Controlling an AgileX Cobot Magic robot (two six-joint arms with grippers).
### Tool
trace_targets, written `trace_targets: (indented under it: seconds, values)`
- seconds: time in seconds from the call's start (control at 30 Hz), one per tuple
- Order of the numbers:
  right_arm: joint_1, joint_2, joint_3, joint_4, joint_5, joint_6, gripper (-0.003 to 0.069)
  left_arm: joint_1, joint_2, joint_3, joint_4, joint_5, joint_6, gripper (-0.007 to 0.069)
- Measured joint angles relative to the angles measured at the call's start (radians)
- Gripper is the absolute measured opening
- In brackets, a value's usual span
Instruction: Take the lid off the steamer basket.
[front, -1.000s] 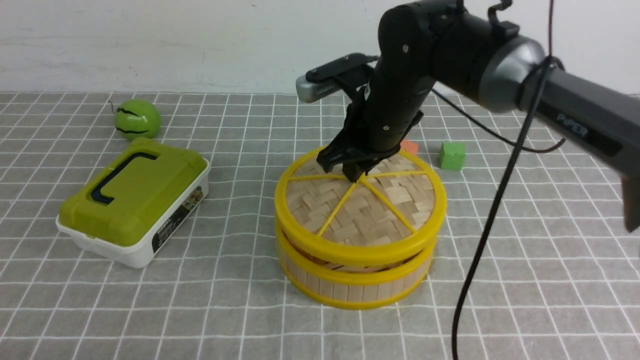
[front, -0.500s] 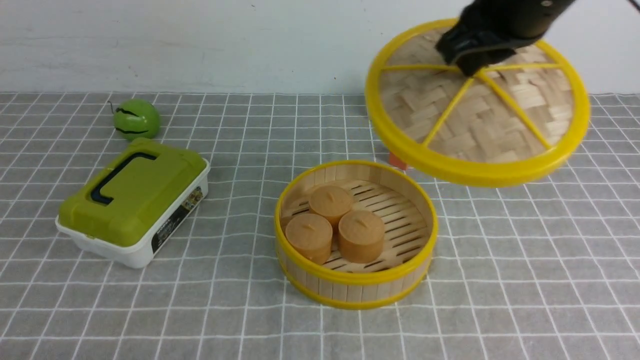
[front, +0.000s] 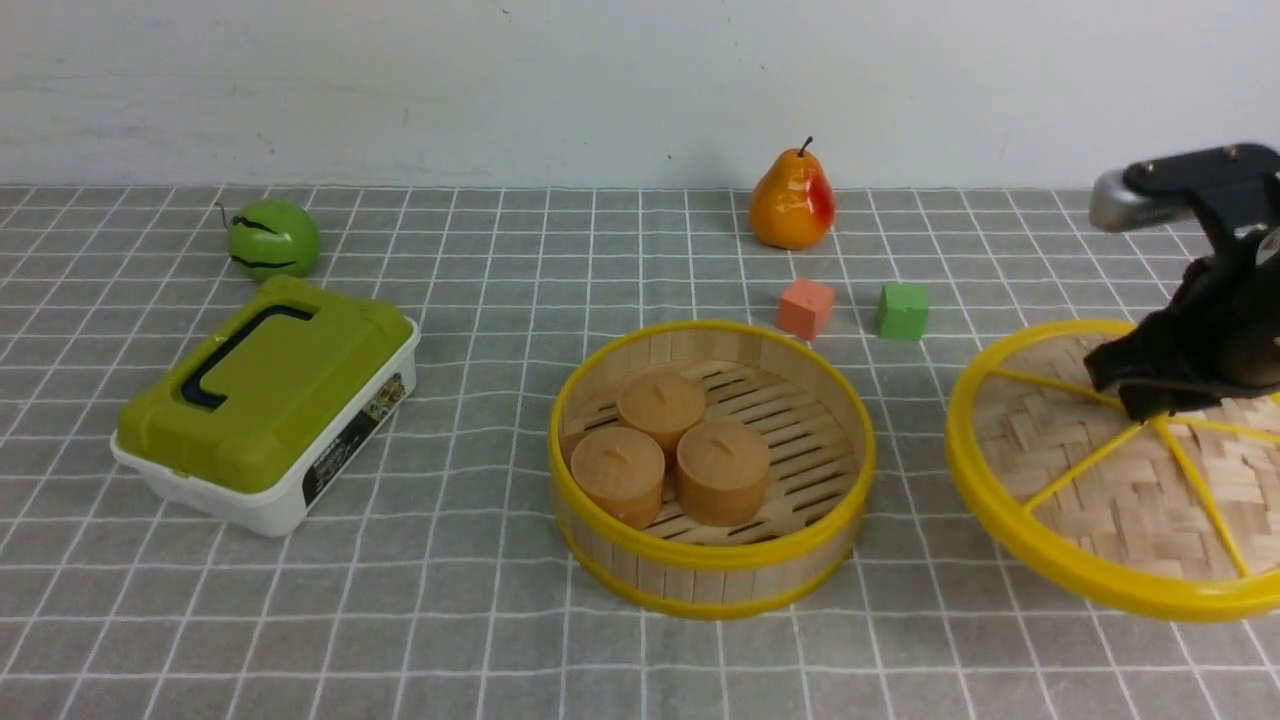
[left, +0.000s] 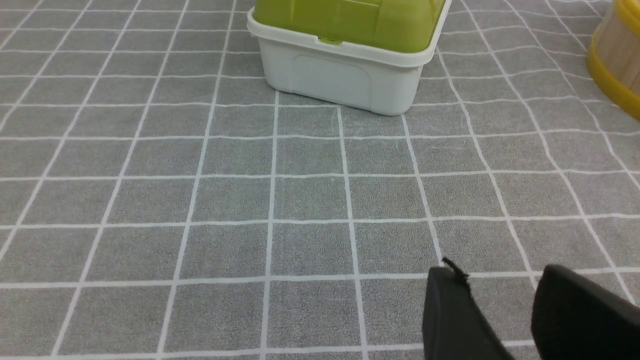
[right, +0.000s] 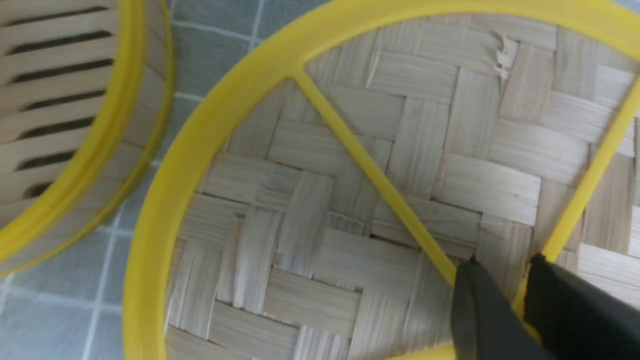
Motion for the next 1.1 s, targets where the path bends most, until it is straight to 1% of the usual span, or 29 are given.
trace_targets:
  seconds: [0.13,0.23,0.4,0.5,0.53,0.57,0.7,0.77,0.83,0.9,0.93,1.0,1.03,1.07,1.1]
  values:
    - [-0.016,0.099,0.011,0.005,-0.145,0.0,0.0085,0.0,0.0,0.0,0.0,0.0,0.0,0.0239]
    - [-0.016,0.157,0.011,0.003,-0.198,0.001,0.0085,0.0,0.0,0.0,0.0,0.0,0.0,0.0239]
    - [-0.016,0.218,0.011,0.001,-0.217,0.023,0.0087,0.0,0.0,0.0,0.0,0.0,0.0,0.0239]
    - [-0.016,0.232,0.011,0.001,-0.217,0.026,0.0136,0.0,0.0,0.0,0.0,0.0,0.0,0.0239]
    - [-0.016,0.232,0.011,0.001,-0.217,0.026,0.0142,0.0,0.0,0.0,0.0,0.0,0.0,0.0239]
    - [-0.016,0.231,0.011,0.003,-0.217,0.026,0.0213,0.0,0.0,0.0,0.0,0.0,0.0,0.0239]
    - [-0.016,0.19,0.011,0.025,-0.171,0.026,0.039,0.0,0.0,0.0,0.0,0.0,0.0,0.0239]
    - [-0.016,0.142,0.011,0.035,-0.146,0.026,0.045,0.0,0.0,0.0,0.0,0.0,0.0,0.0239]
    - [-0.016,0.051,0.011,0.041,-0.133,0.026,0.0477,0.0,0.0,0.0,0.0,0.0,0.0,0.0239]
    - [-0.016,-0.043,0.011,0.048,-0.123,0.022,0.0471,0.0,0.0,0.0,0.0,0.0,0.0,0.0239]
    - [-0.016,-0.107,0.011,0.051,-0.117,0.014,0.0452,0.0,0.0,0.0,0.0,0.0,0.0,0.0239]
    - [-0.016,-0.254,0.023,0.057,-0.114,-0.012,0.0367,0.0,0.0,0.0,0.0,0.0,0.0,0.0239]
    - [-0.016,-0.268,0.029,0.059,-0.114,-0.014,0.0345,0.0,0.0,0.0,0.0,0.0,0.0,0.0239]
    - [-0.016,-0.387,0.061,0.062,-0.109,-0.034,0.0245,0.0,0.0,0.0,0.0,0.0,0.0,0.0239]
    - [-0.016,-0.438,0.081,0.063,-0.107,-0.038,0.0188,0.0,0.0,0.0,0.0,0.0,0.0,0.0239]
